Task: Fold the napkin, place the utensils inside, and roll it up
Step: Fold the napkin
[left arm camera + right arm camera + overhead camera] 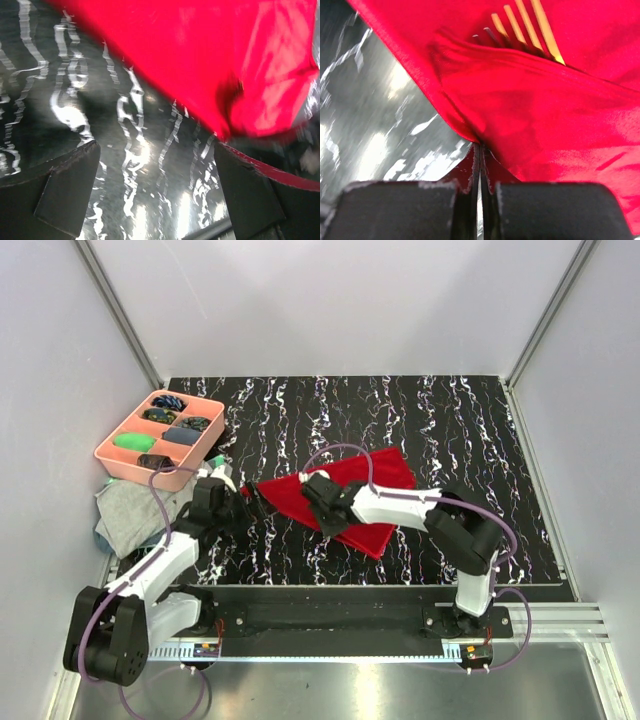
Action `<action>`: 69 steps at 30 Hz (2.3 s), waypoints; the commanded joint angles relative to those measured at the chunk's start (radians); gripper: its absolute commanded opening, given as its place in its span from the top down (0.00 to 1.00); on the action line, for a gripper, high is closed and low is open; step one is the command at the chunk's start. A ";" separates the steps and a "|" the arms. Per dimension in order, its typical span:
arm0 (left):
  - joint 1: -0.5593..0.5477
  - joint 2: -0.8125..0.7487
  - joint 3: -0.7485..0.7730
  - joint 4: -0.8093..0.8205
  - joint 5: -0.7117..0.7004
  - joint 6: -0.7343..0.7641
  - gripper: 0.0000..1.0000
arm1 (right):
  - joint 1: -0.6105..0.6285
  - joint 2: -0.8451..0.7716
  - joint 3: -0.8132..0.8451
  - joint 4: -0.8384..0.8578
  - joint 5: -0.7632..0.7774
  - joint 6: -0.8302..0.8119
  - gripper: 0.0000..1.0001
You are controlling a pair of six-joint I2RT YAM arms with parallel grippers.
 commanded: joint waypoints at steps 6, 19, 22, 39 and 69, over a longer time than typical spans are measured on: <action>-0.003 -0.082 -0.176 0.233 -0.312 -0.191 0.10 | 0.056 -0.054 -0.134 -0.063 -0.094 0.133 1.00; -0.003 -0.164 -0.313 0.281 -0.489 -0.338 0.43 | 0.054 -0.083 -0.169 -0.032 -0.129 0.094 0.78; -0.003 -0.170 -0.325 0.284 -0.510 -0.342 0.47 | 0.056 -0.090 -0.171 -0.017 -0.177 0.091 0.68; -0.003 -0.056 -0.271 0.338 -0.498 -0.253 0.77 | 0.056 -0.136 -0.151 -0.006 -0.223 0.096 0.57; -0.427 -0.080 -0.002 0.522 -0.375 -0.070 1.00 | -0.288 -0.419 -0.119 -0.012 -0.246 0.071 0.22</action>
